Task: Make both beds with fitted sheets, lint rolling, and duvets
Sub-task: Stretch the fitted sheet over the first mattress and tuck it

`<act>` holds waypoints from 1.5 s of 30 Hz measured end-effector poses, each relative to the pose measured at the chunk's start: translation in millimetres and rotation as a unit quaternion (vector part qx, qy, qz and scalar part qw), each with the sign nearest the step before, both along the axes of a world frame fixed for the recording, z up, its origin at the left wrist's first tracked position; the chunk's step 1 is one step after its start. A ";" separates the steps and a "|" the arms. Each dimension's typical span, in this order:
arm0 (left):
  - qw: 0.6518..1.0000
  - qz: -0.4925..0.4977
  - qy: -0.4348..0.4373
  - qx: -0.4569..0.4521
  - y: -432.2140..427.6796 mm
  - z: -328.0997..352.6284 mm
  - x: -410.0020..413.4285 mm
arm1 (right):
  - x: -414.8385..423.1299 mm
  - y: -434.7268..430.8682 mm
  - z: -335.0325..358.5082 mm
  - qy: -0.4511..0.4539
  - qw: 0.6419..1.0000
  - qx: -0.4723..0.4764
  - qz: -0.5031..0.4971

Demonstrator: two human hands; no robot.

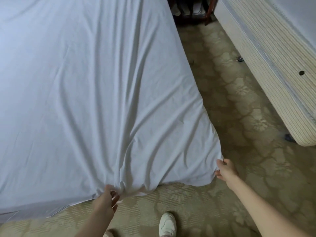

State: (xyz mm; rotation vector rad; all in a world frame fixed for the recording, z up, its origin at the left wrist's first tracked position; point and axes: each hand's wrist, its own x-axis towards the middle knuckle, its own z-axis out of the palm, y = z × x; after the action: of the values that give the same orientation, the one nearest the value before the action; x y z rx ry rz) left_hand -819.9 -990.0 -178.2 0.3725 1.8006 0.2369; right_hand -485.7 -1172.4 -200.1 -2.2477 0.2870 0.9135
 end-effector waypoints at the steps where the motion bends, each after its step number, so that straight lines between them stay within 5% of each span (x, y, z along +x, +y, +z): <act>1: 1.000 -0.009 0.002 0.003 3.7 -0.8 -3.3 | -1.4 1.4 -1.4 -0.009 1.000 0.001 -0.007; 7: 0.999 -0.038 0.026 0.008 7.8 -5.7 -12.6 | 4.3 -15.2 7.5 -0.129 0.990 -0.046 -0.037; 16: 0.997 -0.070 0.032 0.030 1.4 9.7 -16.3 | 57.7 -51.3 68.9 -0.192 0.970 -0.140 -0.044; 28: 0.997 -0.056 0.032 0.046 -3.9 21.6 -8.5 | 56.7 -67.7 77.9 -0.172 0.971 -0.164 -0.036; 41: 0.999 -0.035 0.035 0.016 -0.9 -27.8 -9.5 | 61.5 -54.5 -8.4 -0.064 0.971 -0.219 -0.072; 45: 0.999 -0.026 0.025 0.016 -1.5 -33.5 -13.0 | 43.3 -36.3 -13.6 -0.071 0.981 -0.172 -0.053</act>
State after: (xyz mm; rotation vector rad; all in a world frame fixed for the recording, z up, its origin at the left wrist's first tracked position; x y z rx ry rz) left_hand -833.0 -991.6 -211.7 0.4503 1.8352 0.2221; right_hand -442.4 -1208.7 -213.7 -2.5711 0.5282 0.6840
